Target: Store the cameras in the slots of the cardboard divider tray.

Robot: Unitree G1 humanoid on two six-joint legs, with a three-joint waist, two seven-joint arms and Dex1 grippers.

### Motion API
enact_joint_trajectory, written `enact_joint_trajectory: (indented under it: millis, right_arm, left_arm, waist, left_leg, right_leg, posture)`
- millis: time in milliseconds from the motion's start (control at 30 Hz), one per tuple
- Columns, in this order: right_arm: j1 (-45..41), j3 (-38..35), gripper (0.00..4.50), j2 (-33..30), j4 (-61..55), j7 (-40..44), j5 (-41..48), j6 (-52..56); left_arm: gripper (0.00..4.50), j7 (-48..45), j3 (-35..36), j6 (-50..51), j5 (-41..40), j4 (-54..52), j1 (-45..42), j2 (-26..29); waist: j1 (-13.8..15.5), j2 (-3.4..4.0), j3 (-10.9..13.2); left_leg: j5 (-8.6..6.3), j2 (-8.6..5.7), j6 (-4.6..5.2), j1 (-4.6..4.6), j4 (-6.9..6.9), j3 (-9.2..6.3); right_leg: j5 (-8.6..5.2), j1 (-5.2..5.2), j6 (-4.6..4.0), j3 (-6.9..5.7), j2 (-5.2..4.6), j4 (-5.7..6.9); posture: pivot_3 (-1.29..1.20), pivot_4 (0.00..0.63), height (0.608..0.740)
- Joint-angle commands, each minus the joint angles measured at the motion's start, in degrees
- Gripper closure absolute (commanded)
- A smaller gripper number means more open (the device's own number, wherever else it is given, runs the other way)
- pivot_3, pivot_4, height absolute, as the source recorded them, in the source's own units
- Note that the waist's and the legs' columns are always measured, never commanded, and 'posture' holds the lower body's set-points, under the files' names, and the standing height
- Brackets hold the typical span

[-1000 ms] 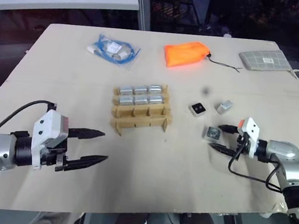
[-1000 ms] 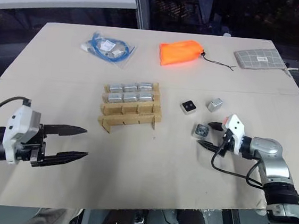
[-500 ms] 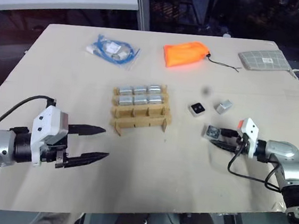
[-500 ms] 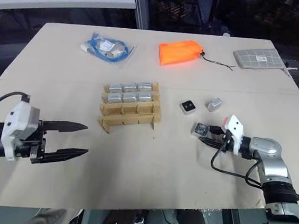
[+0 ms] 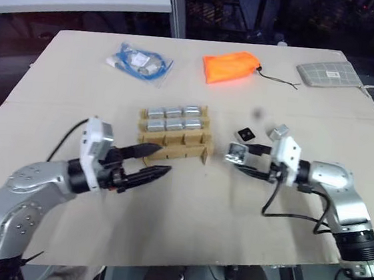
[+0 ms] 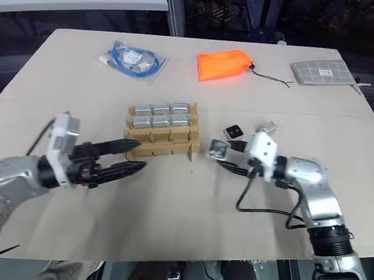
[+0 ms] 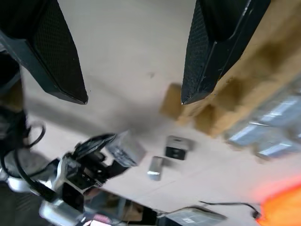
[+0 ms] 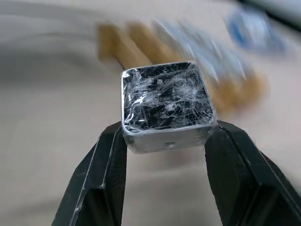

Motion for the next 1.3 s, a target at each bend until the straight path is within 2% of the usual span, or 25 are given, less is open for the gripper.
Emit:
enact_joint_trajectory:
  millis: [33, 133, 367, 667, 800, 900, 933, 1267, 1300]
  right_arm:
    - [-2.9, 3.2, 2.65, 1.5, -1.3, -3.5, -7.1, -10.6]
    - [-5.7, 6.8, 2.65, 2.6, 0.5, -4.9, -12.5, -20.1]
    - [-9.0, 10.3, 2.65, 3.1, 6.7, -10.3, -20.9, -34.5]
    - [-9.5, 11.2, 2.65, 3.8, 8.0, -13.3, -22.1, -36.7]
    - [-10.2, 11.3, 2.65, 4.1, 7.2, -13.7, -22.0, -36.3]
    - [-10.4, 11.3, 2.65, 4.1, 6.7, -13.8, -21.9, -36.6]
    - [-10.4, 11.3, 2.65, 4.2, 6.6, -13.9, -21.9, -36.7]
    - [-10.5, 11.5, 2.65, 4.8, 5.2, -14.1, -22.0, -35.7]
    - [-10.3, 11.5, 2.15, 4.7, 4.8, -13.7, -21.9, -34.1]
  left_arm:
    - [1.22, 1.7, -1.4, 0.9, -1.6, -1.6, -2.0, -0.6]
    - [1.22, 1.8, -2.2, 1.1, -1.7, -0.9, -3.1, -0.9]
    - [1.22, 2.4, -1.8, 2.4, -4.0, 0.5, -5.4, -1.4]
    - [1.22, 2.2, -2.6, 2.7, -4.9, 1.0, -5.7, -2.4]
    - [2.42, 1.4, -3.2, 2.6, -4.7, 1.4, -5.5, -2.4]
    - [3.63, 1.2, -3.7, 2.5, -4.5, 1.5, -5.2, -2.5]
    - [3.91, 1.3, -3.7, 2.5, -4.6, 1.6, -5.2, -2.6]
    - [3.9, 0.7, -4.0, 2.4, -4.1, 1.8, -5.0, -2.4]
    - [3.9, 0.7, -4.1, 2.4, -4.0, 1.8, -5.1, -2.4]
  waist:
    - [0.2, -0.05, 0.0]
    - [0.0, -0.07, 0.0]
    - [0.0, -0.1, 0.1]
    - [0.0, -0.11, 0.1]
    - [0.0, -0.11, 0.1]
    - [0.0, -0.11, 0.1]
    - [0.0, -0.11, 0.1]
    - [0.0, -0.11, 0.1]
    - [0.0, -0.11, 0.1]
  left_leg:
    - [0.01, -0.01, -0.01, 0.0, 0.0, -0.01]
    - [0.01, -0.02, -0.01, 0.0, 0.04, 0.01]
    - [0.04, -0.01, -0.07, 0.0, 0.04, -0.01]
    - [0.07, 0.01, -0.11, 0.0, 0.04, -0.02]
    - [0.08, 0.01, -0.12, 0.01, 0.04, -0.03]
    - [0.08, 0.01, -0.13, 0.01, 0.04, -0.04]
    - [0.08, 0.02, -0.13, 0.01, 0.04, -0.04]
    - [0.08, 0.02, -0.13, 0.01, 0.04, -0.03]
    - [0.08, 0.02, -0.13, 0.01, 0.04, -0.04]
  right_leg:
    - [0.0, 0.0, 0.0, 0.0, 0.0, 0.0]
    - [0.0, 0.0, -0.01, 0.0, -0.01, 0.0]
    - [-0.01, 0.0, -0.02, 0.0, 0.01, 0.01]
    - [0.0, 0.0, -0.02, -0.01, 0.02, 0.02]
    - [0.0, 0.0, -0.02, -0.01, 0.02, 0.03]
    - [-0.01, 0.0, -0.03, -0.01, 0.04, 0.03]
    - [-0.01, 0.0, -0.02, -0.01, 0.04, 0.03]
    - [-0.01, 0.0, -0.03, -0.01, 0.03, 0.03]
    - [-0.01, 0.0, -0.03, -0.01, 0.03, 0.03]
  posture:
    - [0.0, 0.15, 0.74]
    - [0.0, 0.15, 0.74]
    - [0.0, 0.15, 0.74]
    - [0.0, 0.15, 0.74]
    - [0.0, 0.15, 0.74]
    - [0.0, 0.15, 0.74]
    - [0.0, 0.15, 0.74]
    - [0.0, 0.15, 0.74]
    - [0.0, 0.15, 0.74]
